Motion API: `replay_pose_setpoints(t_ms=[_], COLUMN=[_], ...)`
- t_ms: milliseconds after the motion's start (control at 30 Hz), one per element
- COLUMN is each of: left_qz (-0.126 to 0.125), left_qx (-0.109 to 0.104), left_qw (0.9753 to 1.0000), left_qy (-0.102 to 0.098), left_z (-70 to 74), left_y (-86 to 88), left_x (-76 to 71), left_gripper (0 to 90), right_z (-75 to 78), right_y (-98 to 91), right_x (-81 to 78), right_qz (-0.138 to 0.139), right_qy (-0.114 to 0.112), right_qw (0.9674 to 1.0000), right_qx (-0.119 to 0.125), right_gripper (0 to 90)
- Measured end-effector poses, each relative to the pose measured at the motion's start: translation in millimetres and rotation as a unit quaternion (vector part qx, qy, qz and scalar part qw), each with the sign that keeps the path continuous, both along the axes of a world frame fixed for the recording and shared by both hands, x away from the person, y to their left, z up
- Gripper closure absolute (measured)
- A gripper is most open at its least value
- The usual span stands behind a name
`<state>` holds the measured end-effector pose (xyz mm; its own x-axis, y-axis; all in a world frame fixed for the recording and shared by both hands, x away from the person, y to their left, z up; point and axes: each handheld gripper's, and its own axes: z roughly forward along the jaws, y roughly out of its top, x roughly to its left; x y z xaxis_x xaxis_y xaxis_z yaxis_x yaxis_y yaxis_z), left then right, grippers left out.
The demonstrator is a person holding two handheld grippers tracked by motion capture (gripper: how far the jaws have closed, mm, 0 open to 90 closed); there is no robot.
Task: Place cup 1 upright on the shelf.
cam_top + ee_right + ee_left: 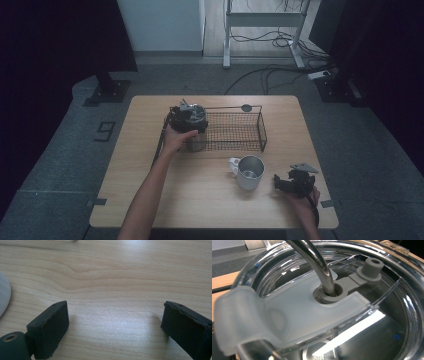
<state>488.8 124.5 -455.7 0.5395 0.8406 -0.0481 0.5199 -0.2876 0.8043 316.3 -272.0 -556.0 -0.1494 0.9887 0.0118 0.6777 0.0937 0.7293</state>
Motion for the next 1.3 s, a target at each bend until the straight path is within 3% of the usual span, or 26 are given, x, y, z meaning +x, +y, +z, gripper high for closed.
replay_pose_setpoints(t_ms=[367, 633, 767, 1000, 1300], left_qz=[-0.006, -0.006, -0.009, -0.02, -0.022], left_qx=[-0.003, -0.001, -0.01, -0.002, -0.015], left_qw=[0.9999, 1.0, 0.9999, 0.9995, 0.999], left_qy=[-0.011, -0.004, -0.001, -0.022, -0.035], left_z=[-3.6, -3.3, -3.1, 4.9, 17.0], left_y=[3.9, 3.7, 7.1, 11.5, 18.4], left_x=[-5.9, -6.7, -6.4, -11.9, -21.6], left_gripper=[4.1, 1.6, 0.0, 0.1, 0.0], right_z=[0.0, 0.0, 0.0, 0.0, 0.0], right_y=[0.0, 0.0, 0.0, 0.0, -0.1], right_x=[0.0, 0.0, 0.0, 0.0, -0.1], right_qz=[0.0, 0.0, 0.0, 0.0, -0.001], right_qy=[0.0, 0.0, 0.0, 0.0, 0.0], right_qw=[1.0, 1.0, 1.0, 1.0, 1.0], right_qx=[0.0, 0.0, 0.0, 0.0, 0.0], right_gripper=[7.1, 7.1, 7.1, 7.1, 7.4])
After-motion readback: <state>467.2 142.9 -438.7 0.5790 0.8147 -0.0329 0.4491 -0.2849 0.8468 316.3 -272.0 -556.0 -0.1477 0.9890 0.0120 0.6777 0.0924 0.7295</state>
